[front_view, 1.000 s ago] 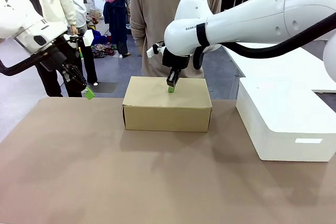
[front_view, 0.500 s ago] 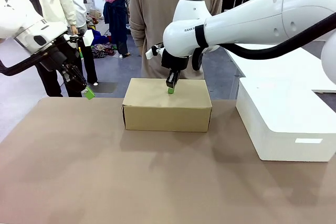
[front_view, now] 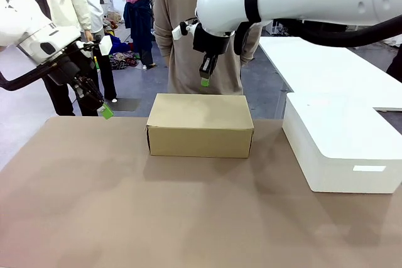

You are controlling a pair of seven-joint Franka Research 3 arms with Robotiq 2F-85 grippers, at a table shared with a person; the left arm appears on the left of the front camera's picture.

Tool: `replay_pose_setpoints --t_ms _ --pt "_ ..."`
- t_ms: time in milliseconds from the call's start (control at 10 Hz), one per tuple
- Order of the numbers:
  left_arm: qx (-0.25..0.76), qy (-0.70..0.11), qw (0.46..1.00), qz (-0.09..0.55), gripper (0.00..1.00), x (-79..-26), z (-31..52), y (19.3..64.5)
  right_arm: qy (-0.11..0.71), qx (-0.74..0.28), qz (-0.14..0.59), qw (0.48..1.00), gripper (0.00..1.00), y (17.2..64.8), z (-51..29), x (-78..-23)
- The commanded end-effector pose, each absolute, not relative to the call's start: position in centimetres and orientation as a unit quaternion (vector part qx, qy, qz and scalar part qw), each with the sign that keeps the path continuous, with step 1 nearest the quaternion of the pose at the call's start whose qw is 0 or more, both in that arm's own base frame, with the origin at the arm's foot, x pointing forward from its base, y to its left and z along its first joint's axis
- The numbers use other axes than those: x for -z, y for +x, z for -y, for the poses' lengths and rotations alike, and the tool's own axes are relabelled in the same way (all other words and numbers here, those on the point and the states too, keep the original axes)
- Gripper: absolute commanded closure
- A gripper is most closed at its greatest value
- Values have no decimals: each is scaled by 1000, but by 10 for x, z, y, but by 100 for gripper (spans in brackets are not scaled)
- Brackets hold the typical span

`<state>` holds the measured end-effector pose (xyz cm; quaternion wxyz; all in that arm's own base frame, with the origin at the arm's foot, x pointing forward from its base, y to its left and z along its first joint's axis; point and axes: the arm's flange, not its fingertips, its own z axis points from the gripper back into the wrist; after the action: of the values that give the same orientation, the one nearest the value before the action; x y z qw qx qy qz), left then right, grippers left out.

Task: Pack the shoes into the box.
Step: Press down on the lid of the Shoes Box.

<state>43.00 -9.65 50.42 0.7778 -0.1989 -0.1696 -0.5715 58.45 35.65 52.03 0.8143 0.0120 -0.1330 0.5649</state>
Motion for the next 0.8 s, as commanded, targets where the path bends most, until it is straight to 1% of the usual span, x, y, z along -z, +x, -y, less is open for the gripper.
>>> replay_pose_setpoints --t_ms 0,100,200,700 --pt "569 -193 782 166 100 -506 95 430 15 -584 126 802 100 570 -347 -519" --pt "569 -193 782 166 100 -506 95 430 14 -587 126 800 100 568 -347 -518" --pt "569 -193 782 166 100 -506 95 430 10 -570 131 811 100 579 -356 -527" --pt "569 -193 782 166 100 -506 95 430 10 -573 127 809 100 577 -356 -525"
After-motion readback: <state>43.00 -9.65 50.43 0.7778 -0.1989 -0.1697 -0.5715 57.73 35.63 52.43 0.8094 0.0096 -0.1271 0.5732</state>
